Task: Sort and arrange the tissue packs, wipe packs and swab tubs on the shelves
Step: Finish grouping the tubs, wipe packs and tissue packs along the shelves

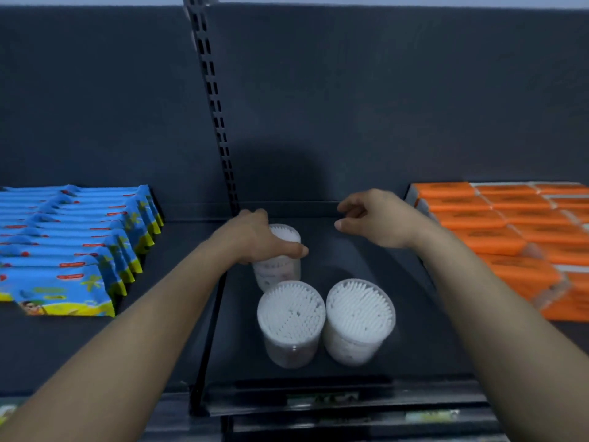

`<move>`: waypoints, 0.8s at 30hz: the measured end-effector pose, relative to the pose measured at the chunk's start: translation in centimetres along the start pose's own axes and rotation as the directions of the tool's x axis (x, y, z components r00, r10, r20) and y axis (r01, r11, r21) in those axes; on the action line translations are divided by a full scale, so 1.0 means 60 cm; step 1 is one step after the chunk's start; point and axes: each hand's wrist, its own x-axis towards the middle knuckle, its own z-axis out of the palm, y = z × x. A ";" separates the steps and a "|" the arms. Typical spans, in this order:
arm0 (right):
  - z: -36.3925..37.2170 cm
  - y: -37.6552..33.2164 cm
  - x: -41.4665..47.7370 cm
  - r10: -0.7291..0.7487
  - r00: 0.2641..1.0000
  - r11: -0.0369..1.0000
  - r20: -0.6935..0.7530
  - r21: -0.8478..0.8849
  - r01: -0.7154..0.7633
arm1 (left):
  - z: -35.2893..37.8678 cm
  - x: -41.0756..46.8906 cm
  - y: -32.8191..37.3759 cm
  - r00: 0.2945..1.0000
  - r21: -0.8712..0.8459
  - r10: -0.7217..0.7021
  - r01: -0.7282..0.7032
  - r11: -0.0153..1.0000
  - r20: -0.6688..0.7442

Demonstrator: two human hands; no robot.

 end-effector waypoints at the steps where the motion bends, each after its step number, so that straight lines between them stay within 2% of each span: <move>1: -0.001 -0.001 -0.010 0.015 1.000 1.000 -0.011 0.001 -0.015 | 0.005 -0.004 0.003 1.000 0.018 0.014 -0.014 1.000 0.010; 6: -0.003 -0.005 -0.056 0.103 0.993 0.994 -0.061 -0.040 -0.105 | 0.000 -0.028 0.009 0.995 0.068 0.091 -0.094 0.993 0.042; 9: -0.004 -0.005 -0.084 0.154 0.982 0.986 -0.109 -0.042 -0.160 | -0.012 -0.042 0.003 0.977 0.016 0.186 -0.185 0.983 -0.104; 12: -0.014 -0.016 -0.120 0.173 0.969 0.978 -0.175 -0.083 -0.189 | -0.023 -0.058 0.004 0.907 -0.089 0.293 -0.333 0.939 -0.304; 14: -0.019 -0.024 -0.144 0.179 0.961 0.973 -0.211 -0.105 -0.205 | -0.026 -0.069 0.012 0.848 -0.154 0.385 -0.462 0.873 -0.363; 18: -0.022 -0.029 -0.181 0.208 0.943 0.950 -0.262 -0.176 -0.258 | -0.018 -0.098 0.034 0.754 -0.219 0.520 -0.630 0.745 -0.401; 24: -0.034 -0.020 -0.231 0.232 0.921 0.921 -0.313 -0.234 -0.312 | 0.007 -0.135 0.064 0.697 -0.198 0.612 -0.704 0.682 -0.373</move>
